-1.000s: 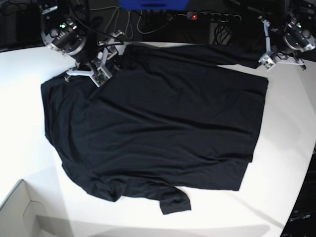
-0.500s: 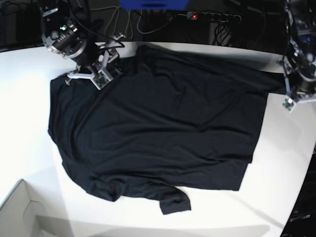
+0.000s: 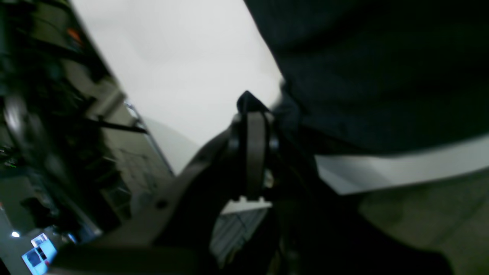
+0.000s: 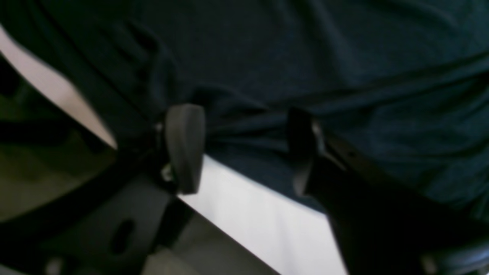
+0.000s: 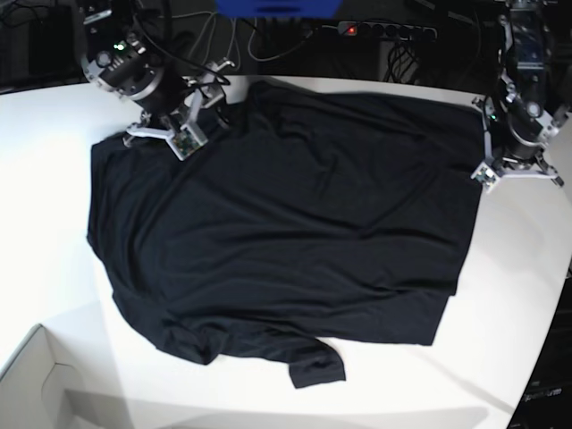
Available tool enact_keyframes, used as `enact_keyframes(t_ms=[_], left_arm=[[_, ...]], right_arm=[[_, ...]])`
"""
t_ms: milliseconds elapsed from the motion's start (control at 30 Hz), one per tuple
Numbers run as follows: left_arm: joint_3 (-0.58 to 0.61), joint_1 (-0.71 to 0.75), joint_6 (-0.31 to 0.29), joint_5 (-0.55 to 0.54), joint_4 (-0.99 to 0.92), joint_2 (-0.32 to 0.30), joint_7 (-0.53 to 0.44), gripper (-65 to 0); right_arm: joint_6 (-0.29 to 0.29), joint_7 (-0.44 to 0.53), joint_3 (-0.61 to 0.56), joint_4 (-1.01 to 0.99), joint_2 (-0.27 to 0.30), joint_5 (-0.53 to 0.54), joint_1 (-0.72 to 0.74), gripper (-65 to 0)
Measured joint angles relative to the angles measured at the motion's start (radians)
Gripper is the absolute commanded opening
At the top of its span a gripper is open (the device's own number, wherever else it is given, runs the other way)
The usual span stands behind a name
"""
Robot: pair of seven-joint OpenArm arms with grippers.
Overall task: Layout the t-shirt on the table in an organized manner, then fold the t-shirt properly
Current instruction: 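Grasp the shirt's shoulder corners with both grippers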
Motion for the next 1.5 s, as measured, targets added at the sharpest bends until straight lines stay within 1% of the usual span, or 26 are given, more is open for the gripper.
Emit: enact_keyframes(t_ms=[67, 133, 200, 267, 333, 367, 400, 433, 533, 600, 700, 767, 800, 867, 933, 1000, 1033, 1100, 1233, 1333, 1467, 1500], left_arm=[[0.000, -0.003, 0.000, 0.000, -0.004, -0.003, -0.002, -64.5], [-0.004, -0.005, 0.000, 0.000, -0.004, -0.006, -0.001, -64.4], [-0.015, -0.005, 0.000, -0.006, 0.000, -0.003, -0.002, -61.7], [-0.044, -0.009, 0.000, -0.013, 0.003, 0.012, -0.009, -54.4], [-0.074, -0.037, 0.003, 0.006, 0.003, 0.048, 0.006, -42.6], [-0.101, -0.047, 0.002, -0.018, 0.003, 0.063, -0.002, -36.8], [-0.123, -0.050, 0.001, -0.019, 0.003, 0.070, -0.016, -32.5], [-0.144, -0.055, 0.002, -0.019, 0.003, 0.074, -0.011, -29.9], [-0.164, -0.052, 0.004, 0.003, 0.003, 0.081, 0.010, -30.8], [-0.160, -0.058, 0.002, -0.016, 0.003, 0.091, 0.005, -31.0], [-0.166, -0.094, 0.001, -0.008, 0.003, 0.103, -0.003, -31.0], [-0.195, -0.098, 0.001, -0.015, 0.005, 0.116, -0.014, -31.0], [-0.209, -0.093, 0.001, -0.013, 0.005, 0.121, -0.004, -31.0], [-0.236, -0.084, 0.000, 0.000, 0.005, 0.131, 0.007, -31.0], [-0.246, -0.085, 0.001, -0.001, 0.005, 0.134, 0.007, -31.0], [-0.246, -0.090, 0.000, -0.010, 0.005, 0.134, -0.001, -31.0], [-0.247, -0.091, 0.001, -0.011, 0.005, 0.134, -0.002, -31.0], [-0.254, -0.090, 0.001, -0.008, 0.002, 0.135, -0.001, -31.0], [-0.255, -0.102, 0.001, -0.008, -0.003, 0.139, 0.002, -31.0], [-0.257, -0.116, 0.001, -0.007, -0.004, 0.163, 0.000, -31.0], [-0.255, -0.132, 0.001, 0.001, -0.005, 0.187, 0.003, -30.9], [-0.255, -0.135, 0.001, -0.008, -0.005, 0.198, 0.002, -30.9]], right_arm=[[0.000, -0.008, 0.064, -0.002, -0.017, -0.010, 0.001, -23.4], [0.002, 0.000, 0.164, -0.002, -0.027, -0.007, 0.004, -23.3], [0.000, 0.001, 0.257, -0.006, -0.031, -0.009, 0.009, -23.3], [0.000, 0.000, 0.324, -0.030, -0.030, -0.010, 0.014, -23.3], [0.000, -0.007, 0.371, -0.081, -0.031, -0.012, 0.038, -23.2], [0.000, 0.002, 0.390, -0.108, -0.035, -0.004, 0.048, -23.2], [0.001, 0.002, 0.402, -0.130, -0.036, -0.008, 0.050, -23.2], [0.000, 0.003, 0.409, -0.154, -0.035, -0.005, 0.051, -23.2], [0.001, -0.011, 0.410, -0.219, -0.032, -0.008, 0.060, -23.2], [0.000, -0.010, 0.412, -0.267, -0.033, -0.007, 0.096, -23.2], [0.000, 0.003, 0.415, -0.335, -0.029, -0.006, 0.153, -23.3], [0.000, 0.009, 0.415, -0.354, -0.012, 0.003, 0.161, -25.6], [0.000, 0.009, 0.418, -0.357, -0.005, 0.005, 0.161, -28.5], [0.000, 0.005, 0.419, -0.357, 0.000, -0.002, 0.166, -38.5], [0.001, 0.000, 0.432, -0.358, 0.000, -0.003, 0.176, -51.0], [0.000, 0.001, 0.470, -0.354, 0.001, 0.004, 0.181, -63.1], [0.000, 0.002, 0.488, -0.352, 0.002, -0.002, 0.181, -65.0], [0.001, 0.000, 0.522, -0.353, 0.002, -0.005, 0.180, -65.0], [0.001, -0.003, 0.550, -0.353, 0.006, -0.006, 0.201, -65.0], [0.000, 0.002, 0.571, -0.353, 0.034, 0.005, 0.205, -65.0], [0.001, 0.000, 0.573, -0.367, 0.035, -0.009, 0.195, -64.6], [0.001, -0.002, 0.573, -0.372, 0.036, -0.009, 0.194, -63.0]])
